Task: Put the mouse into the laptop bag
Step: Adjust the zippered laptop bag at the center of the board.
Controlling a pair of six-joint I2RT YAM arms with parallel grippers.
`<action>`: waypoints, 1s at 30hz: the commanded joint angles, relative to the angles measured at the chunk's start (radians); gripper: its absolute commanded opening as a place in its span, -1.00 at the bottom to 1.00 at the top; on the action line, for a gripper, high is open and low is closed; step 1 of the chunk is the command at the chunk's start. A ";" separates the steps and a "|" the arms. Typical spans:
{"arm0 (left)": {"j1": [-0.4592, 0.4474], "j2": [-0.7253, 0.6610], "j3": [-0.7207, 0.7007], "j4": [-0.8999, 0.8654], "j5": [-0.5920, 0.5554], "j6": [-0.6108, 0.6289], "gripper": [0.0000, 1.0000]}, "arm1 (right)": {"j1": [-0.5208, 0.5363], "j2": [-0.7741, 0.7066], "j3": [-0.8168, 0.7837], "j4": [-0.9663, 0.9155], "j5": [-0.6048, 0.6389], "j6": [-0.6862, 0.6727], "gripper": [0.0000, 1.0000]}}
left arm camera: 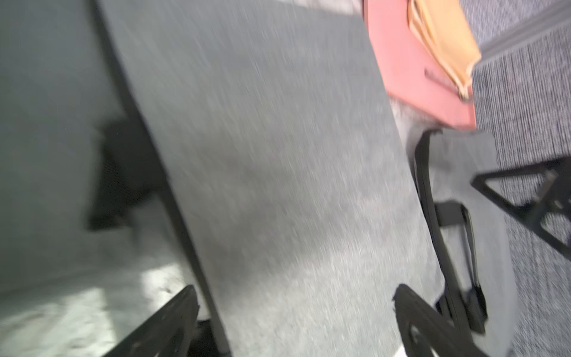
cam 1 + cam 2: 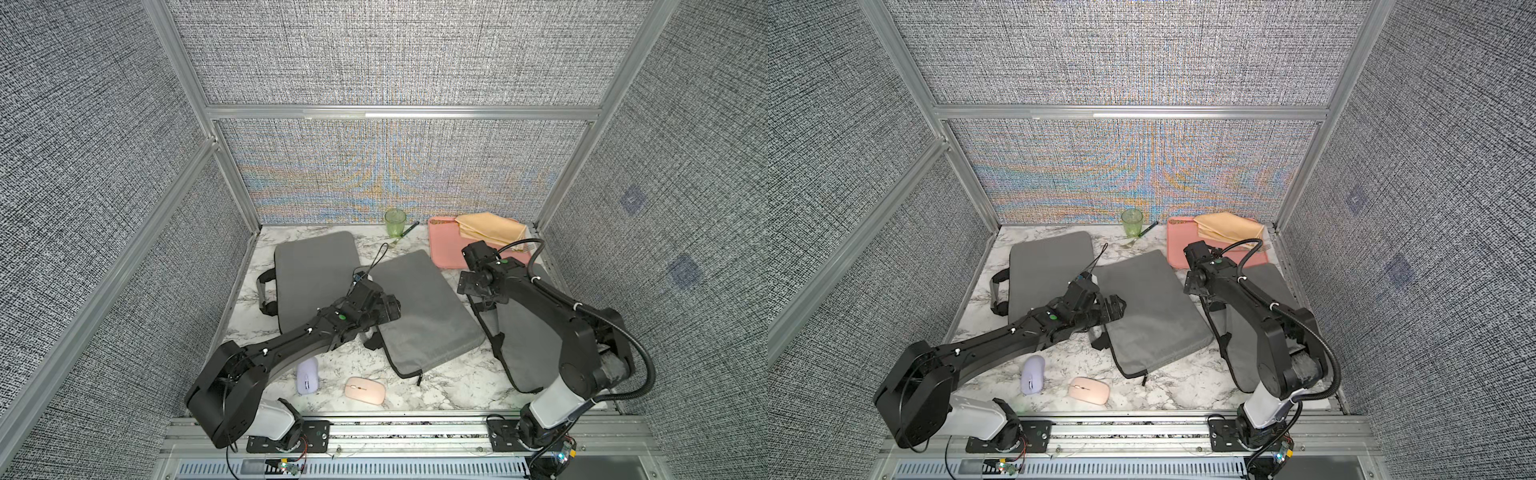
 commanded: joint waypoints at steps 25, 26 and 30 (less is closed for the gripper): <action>0.228 1.010 1.211 -0.501 -0.248 0.302 0.98 | 0.616 -0.030 -0.246 0.198 -0.019 0.151 0.69; 0.240 1.030 1.230 -0.509 -0.232 0.312 0.99 | 0.626 -0.030 -0.261 0.202 -0.019 0.154 0.70; 0.304 1.073 1.251 -0.538 -0.197 0.346 0.99 | 0.650 -0.029 -0.283 0.218 -0.023 0.162 0.74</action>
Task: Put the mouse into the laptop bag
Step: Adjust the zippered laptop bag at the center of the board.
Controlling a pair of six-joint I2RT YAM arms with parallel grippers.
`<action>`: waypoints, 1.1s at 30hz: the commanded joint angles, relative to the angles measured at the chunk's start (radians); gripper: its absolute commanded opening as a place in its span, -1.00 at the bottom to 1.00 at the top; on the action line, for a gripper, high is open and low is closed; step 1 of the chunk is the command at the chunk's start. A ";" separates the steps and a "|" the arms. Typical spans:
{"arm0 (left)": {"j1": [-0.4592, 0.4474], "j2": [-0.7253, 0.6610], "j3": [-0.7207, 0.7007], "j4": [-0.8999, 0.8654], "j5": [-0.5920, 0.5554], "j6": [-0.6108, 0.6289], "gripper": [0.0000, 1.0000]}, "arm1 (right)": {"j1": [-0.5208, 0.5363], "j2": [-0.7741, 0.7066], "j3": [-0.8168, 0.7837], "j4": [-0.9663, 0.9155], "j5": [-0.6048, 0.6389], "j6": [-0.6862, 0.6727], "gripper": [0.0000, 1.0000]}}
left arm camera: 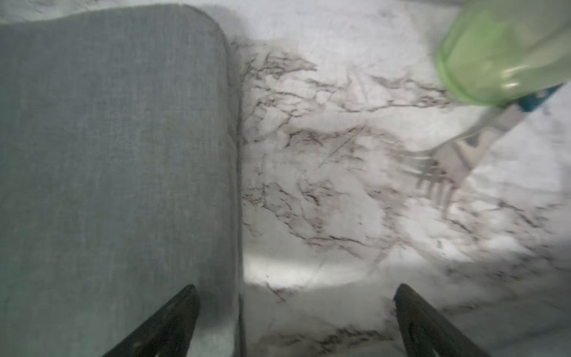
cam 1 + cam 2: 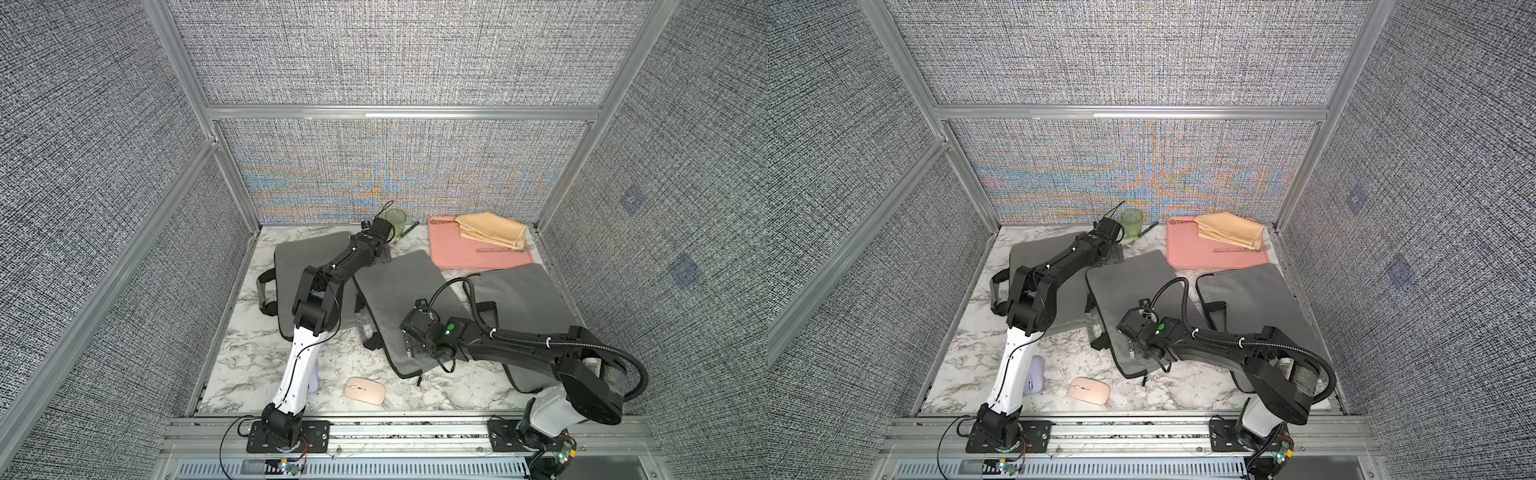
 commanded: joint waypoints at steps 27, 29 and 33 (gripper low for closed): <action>0.245 -0.029 0.017 -0.315 -0.181 -0.037 0.77 | 0.012 -0.334 -0.242 -0.009 0.056 0.165 0.98; 0.254 -0.048 0.014 -0.308 -0.181 -0.035 0.76 | -0.011 -0.386 -0.294 0.006 0.035 0.194 0.98; 0.250 -0.093 0.003 -0.308 -0.116 -0.048 0.80 | -0.051 -0.477 -0.399 0.081 0.000 0.272 0.98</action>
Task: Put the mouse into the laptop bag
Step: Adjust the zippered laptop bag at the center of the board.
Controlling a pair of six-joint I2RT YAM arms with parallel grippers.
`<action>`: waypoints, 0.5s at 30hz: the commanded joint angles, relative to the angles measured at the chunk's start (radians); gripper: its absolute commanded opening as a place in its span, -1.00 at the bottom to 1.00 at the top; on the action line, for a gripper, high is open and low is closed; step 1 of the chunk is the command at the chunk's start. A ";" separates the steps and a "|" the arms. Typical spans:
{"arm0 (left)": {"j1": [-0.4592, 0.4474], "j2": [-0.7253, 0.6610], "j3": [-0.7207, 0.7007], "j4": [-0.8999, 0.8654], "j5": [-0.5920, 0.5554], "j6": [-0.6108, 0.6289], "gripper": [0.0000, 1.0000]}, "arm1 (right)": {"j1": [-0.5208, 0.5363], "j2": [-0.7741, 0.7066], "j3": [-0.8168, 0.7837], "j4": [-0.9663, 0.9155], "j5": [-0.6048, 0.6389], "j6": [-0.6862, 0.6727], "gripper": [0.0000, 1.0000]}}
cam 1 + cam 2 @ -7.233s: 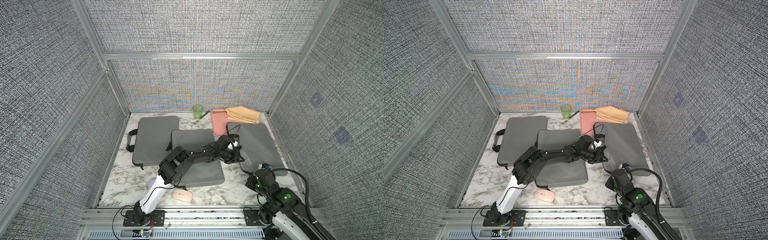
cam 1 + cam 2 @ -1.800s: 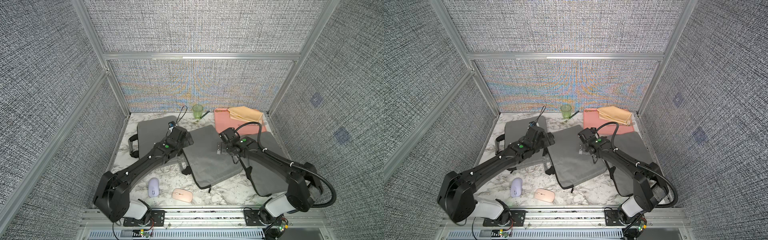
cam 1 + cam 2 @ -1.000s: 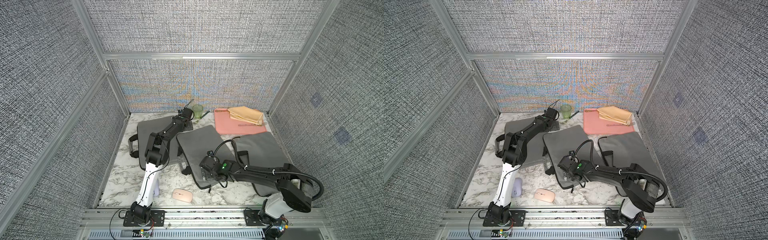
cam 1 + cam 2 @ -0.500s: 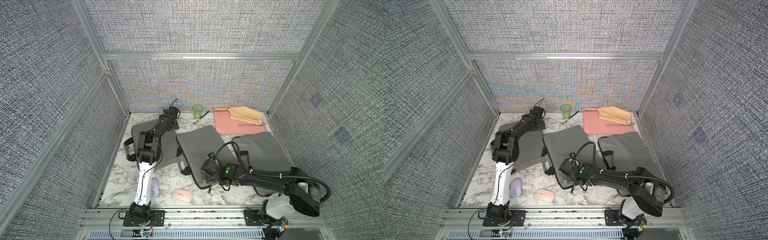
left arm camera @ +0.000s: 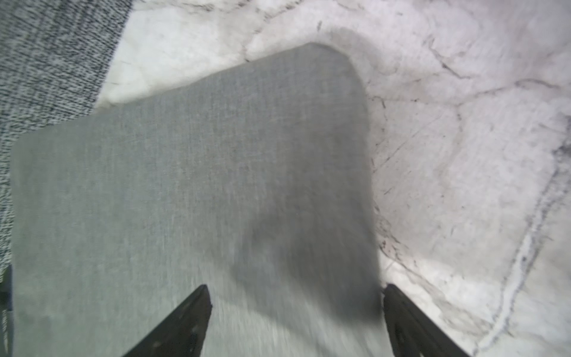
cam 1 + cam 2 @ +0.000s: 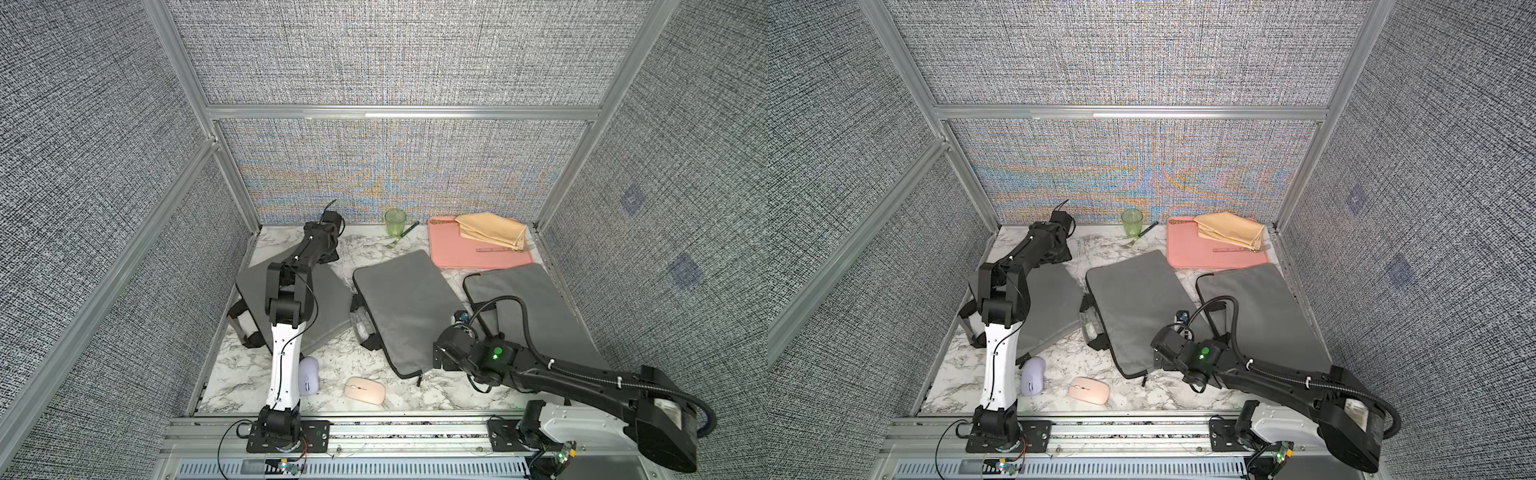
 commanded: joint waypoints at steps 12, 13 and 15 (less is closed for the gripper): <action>-0.091 -0.572 -0.728 0.287 0.345 -0.181 0.99 | -0.098 0.025 -0.148 0.348 -0.168 0.187 0.98; -0.092 -0.635 -0.827 0.316 0.346 -0.229 0.98 | -0.104 0.034 -0.152 0.371 -0.165 0.190 0.98; -0.089 -0.736 -0.951 0.296 0.289 -0.329 0.98 | -0.112 0.044 -0.162 0.411 -0.164 0.199 0.98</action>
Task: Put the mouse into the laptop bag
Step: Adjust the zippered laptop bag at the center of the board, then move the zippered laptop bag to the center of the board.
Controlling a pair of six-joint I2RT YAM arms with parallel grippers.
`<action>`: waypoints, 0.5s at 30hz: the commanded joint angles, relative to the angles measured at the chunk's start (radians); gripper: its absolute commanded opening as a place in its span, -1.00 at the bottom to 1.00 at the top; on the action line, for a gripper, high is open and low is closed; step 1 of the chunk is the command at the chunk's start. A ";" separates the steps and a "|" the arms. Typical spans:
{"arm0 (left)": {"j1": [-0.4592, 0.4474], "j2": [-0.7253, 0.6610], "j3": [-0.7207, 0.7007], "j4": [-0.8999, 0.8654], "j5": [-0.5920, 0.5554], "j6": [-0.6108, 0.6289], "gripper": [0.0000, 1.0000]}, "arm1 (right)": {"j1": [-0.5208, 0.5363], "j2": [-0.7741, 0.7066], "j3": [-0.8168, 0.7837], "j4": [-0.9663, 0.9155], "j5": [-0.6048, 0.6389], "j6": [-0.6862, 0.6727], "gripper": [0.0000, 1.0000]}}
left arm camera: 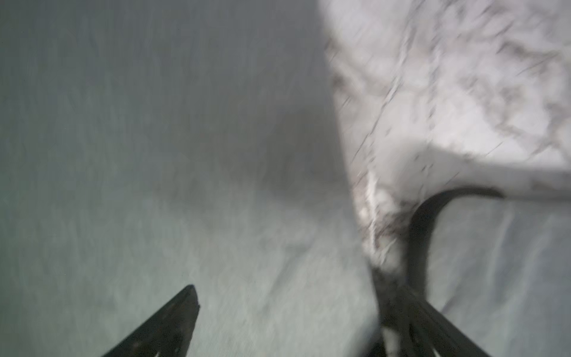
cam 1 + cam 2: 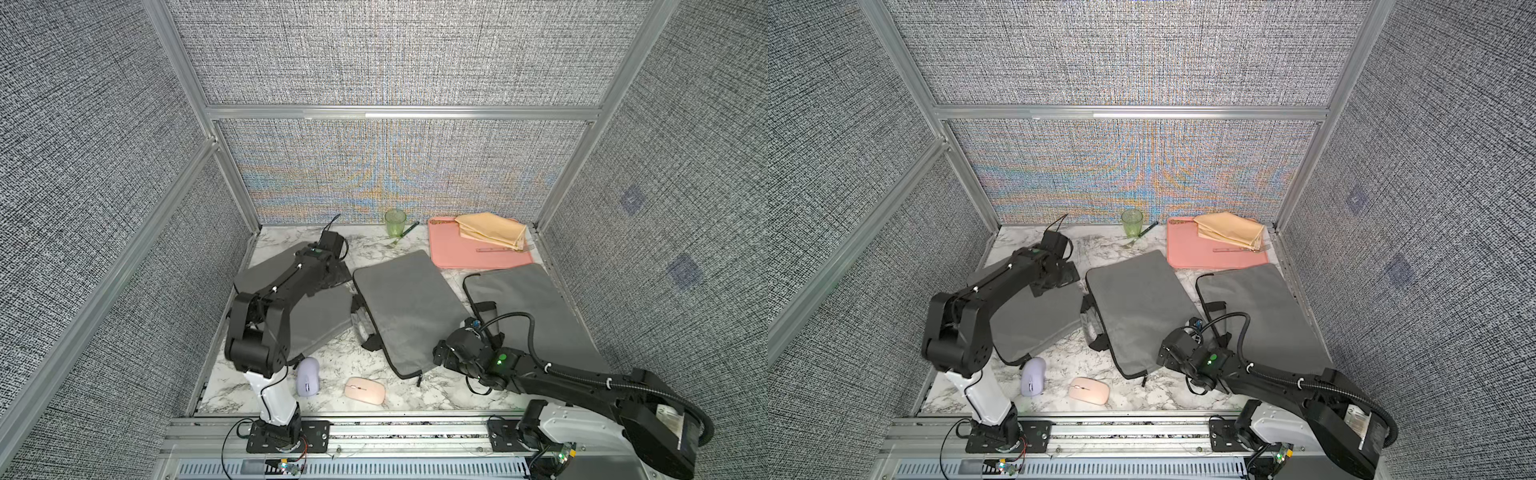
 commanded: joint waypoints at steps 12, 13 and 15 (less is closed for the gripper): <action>0.026 -0.212 -0.165 -0.598 -0.277 -0.634 0.98 | -0.033 0.016 -0.043 0.157 0.022 0.067 0.98; 0.033 -0.213 -0.176 -0.599 -0.287 -0.644 0.98 | -0.034 0.014 -0.044 0.155 0.024 0.065 0.98; 0.049 -0.211 -0.191 -0.627 -0.334 -0.689 0.98 | -0.034 0.006 -0.046 0.137 0.026 0.064 0.98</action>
